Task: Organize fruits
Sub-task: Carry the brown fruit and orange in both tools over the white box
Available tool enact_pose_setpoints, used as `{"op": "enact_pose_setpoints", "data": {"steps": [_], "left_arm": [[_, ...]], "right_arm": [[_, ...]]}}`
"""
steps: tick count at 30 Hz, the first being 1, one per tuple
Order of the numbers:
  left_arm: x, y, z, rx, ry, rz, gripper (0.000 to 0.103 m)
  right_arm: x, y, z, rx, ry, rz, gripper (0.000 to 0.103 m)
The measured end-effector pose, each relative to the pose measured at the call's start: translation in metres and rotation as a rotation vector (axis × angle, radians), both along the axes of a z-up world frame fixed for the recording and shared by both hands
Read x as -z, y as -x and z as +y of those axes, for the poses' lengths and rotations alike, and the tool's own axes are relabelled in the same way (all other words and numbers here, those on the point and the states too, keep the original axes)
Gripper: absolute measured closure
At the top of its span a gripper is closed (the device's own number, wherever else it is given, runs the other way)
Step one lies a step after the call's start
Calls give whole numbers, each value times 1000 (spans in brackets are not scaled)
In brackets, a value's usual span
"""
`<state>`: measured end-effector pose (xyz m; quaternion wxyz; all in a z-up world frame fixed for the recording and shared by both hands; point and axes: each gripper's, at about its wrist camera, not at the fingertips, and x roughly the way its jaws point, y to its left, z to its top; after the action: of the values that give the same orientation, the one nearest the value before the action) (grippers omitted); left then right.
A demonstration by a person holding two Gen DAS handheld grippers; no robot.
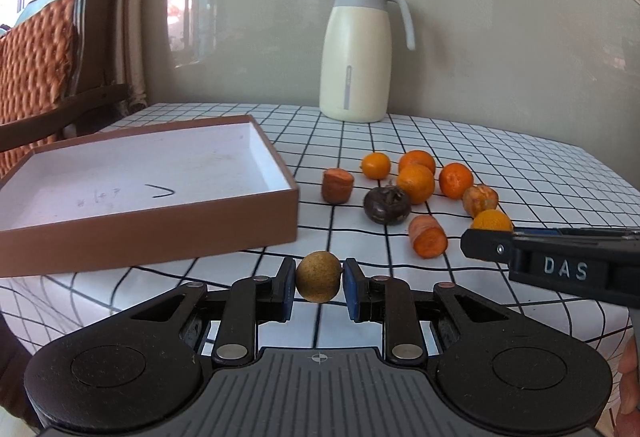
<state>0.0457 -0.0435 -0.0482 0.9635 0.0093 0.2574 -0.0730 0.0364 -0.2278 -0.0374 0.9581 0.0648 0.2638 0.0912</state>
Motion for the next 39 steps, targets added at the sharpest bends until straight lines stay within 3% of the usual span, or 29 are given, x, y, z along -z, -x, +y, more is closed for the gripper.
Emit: {"op": "enact_pose_setpoints", "data": {"steps": [15, 39], "left_arm": [[-4, 18, 38, -44, 2, -5, 77], [-9, 26, 108, -231, 54, -39, 77]], "right_arm": [[-3, 15, 28, -117, 19, -18, 78], [-10, 3, 96, -275, -34, -66, 78]]}}
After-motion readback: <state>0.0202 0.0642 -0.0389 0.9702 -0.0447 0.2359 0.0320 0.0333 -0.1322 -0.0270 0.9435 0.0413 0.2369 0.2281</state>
